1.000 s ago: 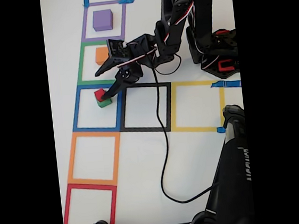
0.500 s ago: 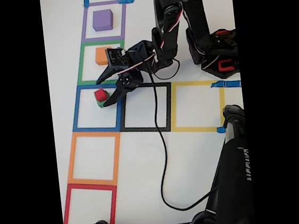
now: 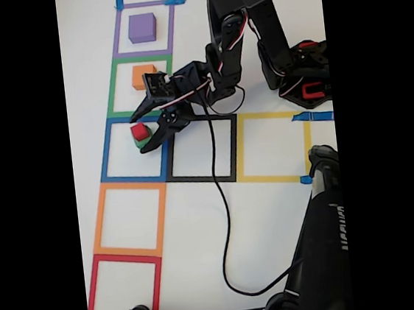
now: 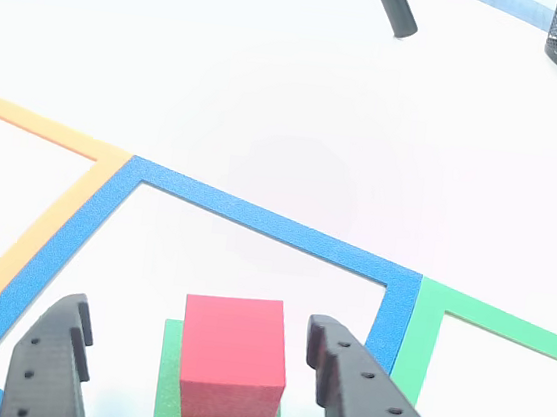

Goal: Tower of hanoi

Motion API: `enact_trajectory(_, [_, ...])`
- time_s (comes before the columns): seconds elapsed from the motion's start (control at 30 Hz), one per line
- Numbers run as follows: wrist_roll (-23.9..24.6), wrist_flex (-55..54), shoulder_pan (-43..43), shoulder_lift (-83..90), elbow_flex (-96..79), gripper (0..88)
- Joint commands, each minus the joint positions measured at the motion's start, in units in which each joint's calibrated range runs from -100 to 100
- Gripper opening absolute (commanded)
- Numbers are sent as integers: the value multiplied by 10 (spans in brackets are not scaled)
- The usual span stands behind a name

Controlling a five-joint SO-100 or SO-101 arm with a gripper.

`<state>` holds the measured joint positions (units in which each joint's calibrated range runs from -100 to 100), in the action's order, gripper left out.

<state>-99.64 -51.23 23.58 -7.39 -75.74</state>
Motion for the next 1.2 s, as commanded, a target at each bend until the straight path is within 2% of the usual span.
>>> enact_trajectory(0.0, [-4, -15, 4, 11, 7, 200])
enact_trajectory(0.4, [-4, -14, 4, 15, -5, 99])
enact_trajectory(1.17, [-4, -12, 9, 44, -23, 29])
